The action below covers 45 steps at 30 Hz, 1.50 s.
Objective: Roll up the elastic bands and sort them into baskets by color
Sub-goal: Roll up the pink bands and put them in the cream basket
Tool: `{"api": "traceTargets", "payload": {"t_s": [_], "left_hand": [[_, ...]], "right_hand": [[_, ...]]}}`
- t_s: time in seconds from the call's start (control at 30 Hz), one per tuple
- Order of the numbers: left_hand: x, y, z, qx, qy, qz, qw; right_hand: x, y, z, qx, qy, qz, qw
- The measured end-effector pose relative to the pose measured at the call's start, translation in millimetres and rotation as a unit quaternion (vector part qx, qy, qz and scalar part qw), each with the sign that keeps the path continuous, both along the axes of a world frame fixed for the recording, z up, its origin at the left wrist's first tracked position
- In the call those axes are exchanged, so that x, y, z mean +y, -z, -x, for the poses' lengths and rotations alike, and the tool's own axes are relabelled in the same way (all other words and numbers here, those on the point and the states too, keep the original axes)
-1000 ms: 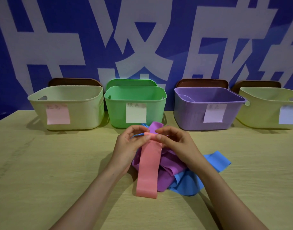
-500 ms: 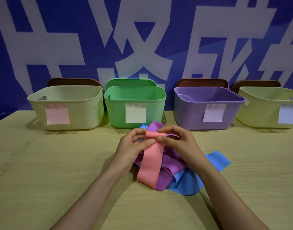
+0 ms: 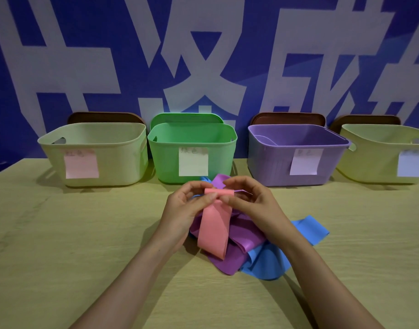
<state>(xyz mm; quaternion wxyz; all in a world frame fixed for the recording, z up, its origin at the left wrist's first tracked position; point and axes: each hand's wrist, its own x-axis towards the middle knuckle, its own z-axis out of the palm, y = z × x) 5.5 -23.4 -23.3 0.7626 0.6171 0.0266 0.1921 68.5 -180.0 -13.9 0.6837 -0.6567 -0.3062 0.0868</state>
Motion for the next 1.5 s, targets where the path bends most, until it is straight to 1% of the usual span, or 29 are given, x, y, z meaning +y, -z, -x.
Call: {"api": "traceTargets", "payload": {"t_s": [0.07,0.17,0.37,0.43,0.57,0.67,0.83,1.03,1.2,1.33,1.43,1.5], "left_hand": [[-0.1,-2.8,1.3,-0.013,0.006,0.008,1.000],[-0.1,-4.8,2.5,-0.022,0.010,0.007,1.000],[1.9,-1.8,0.3,-0.025,-0.007,-0.007,1.000],[1.8,0.4,-0.4,-0.020,-0.002,-0.005,1.000],[1.6,4.5,-1.8,0.021,-0.003,-0.006,1.000],[2.7,4.1,-2.2,0.036,0.000,0.017,0.999],[-1.3,-1.6,0.0,0.042,0.019,0.079,0.996],[-1.0,-4.4,2.4,0.031,0.015,0.083,0.996],[0.0,-3.9,2.5,0.003,0.008,0.060,0.998],[-0.3,-3.7,2.3,-0.003,0.013,0.054,0.998],[-2.3,-3.2,0.9,0.011,0.012,0.060,0.998],[-3.7,-4.4,0.4,0.039,0.009,0.075,0.996]], "right_hand": [[1.5,0.3,0.5,0.010,0.007,0.003,1.000],[3.0,2.0,0.7,0.001,0.003,0.021,1.000],[3.5,1.9,0.2,0.001,0.015,0.002,1.000],[2.7,2.0,-0.2,0.009,0.013,-0.004,1.000],[1.7,0.8,0.8,0.011,0.026,-0.013,1.000],[2.5,1.0,1.4,0.013,0.026,-0.004,1.000],[1.2,1.4,0.0,-0.018,0.020,0.016,1.000],[0.0,-0.4,0.6,-0.027,0.004,0.024,0.999],[2.7,0.6,1.6,0.012,0.031,-0.004,0.999],[3.7,1.9,0.4,0.016,0.040,-0.016,0.999],[1.9,0.9,0.3,0.022,0.039,-0.032,0.998],[1.6,0.2,-0.1,0.020,0.040,-0.034,0.998]]}}
